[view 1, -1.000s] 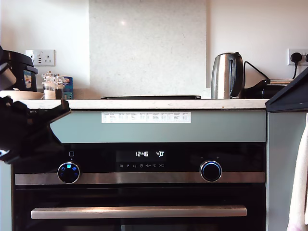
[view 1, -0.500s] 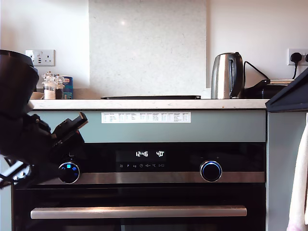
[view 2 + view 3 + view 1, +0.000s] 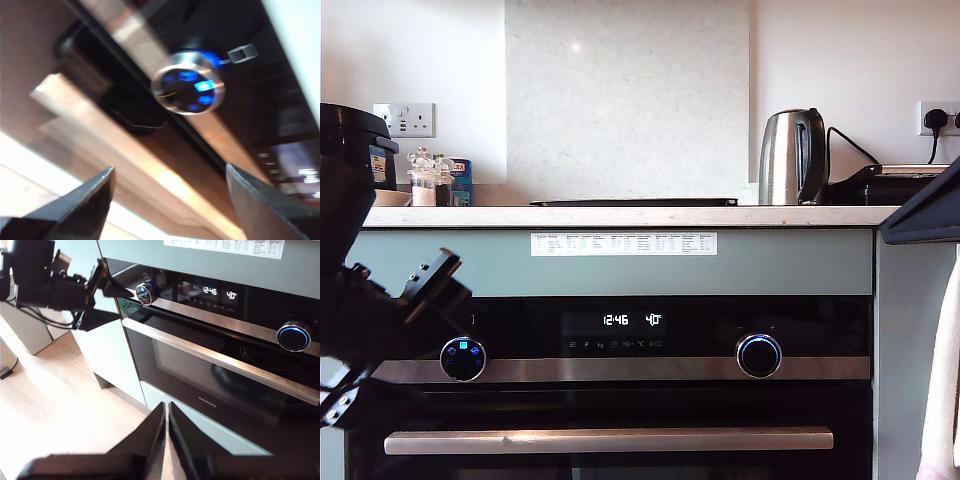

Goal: Switch the oven into grill with fan mode by turning the left rotary switch to the symbol with a fan and a grill above it

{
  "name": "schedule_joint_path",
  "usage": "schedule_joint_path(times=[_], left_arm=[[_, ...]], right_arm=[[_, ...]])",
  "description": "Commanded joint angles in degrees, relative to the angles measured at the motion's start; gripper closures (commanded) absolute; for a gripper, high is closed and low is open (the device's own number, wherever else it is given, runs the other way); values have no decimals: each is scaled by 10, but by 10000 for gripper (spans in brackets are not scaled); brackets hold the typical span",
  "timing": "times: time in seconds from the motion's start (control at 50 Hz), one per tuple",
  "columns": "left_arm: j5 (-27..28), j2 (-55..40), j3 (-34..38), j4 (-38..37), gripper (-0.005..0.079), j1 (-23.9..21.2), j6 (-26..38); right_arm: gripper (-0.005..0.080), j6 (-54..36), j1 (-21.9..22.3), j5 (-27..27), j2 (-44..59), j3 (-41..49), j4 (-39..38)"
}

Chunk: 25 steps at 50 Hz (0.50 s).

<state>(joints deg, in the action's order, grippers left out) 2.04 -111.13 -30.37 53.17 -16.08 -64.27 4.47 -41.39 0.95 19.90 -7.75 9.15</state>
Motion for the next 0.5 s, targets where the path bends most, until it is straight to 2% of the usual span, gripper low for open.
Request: schedule_joint_path(times=[0.0, 0.34, 0.48], left_arm=[[6, -2, -14, 6, 99, 0, -5], [3, -12, -27, 2, 99, 12, -93], [12, -39, -28, 23, 99, 15, -106]], right_arm=[[765, 0, -2, -1, 5, 2, -2], [764, -1, -2, -1, 5, 2, -2], [764, -1, -2, -1, 5, 2, -2]])
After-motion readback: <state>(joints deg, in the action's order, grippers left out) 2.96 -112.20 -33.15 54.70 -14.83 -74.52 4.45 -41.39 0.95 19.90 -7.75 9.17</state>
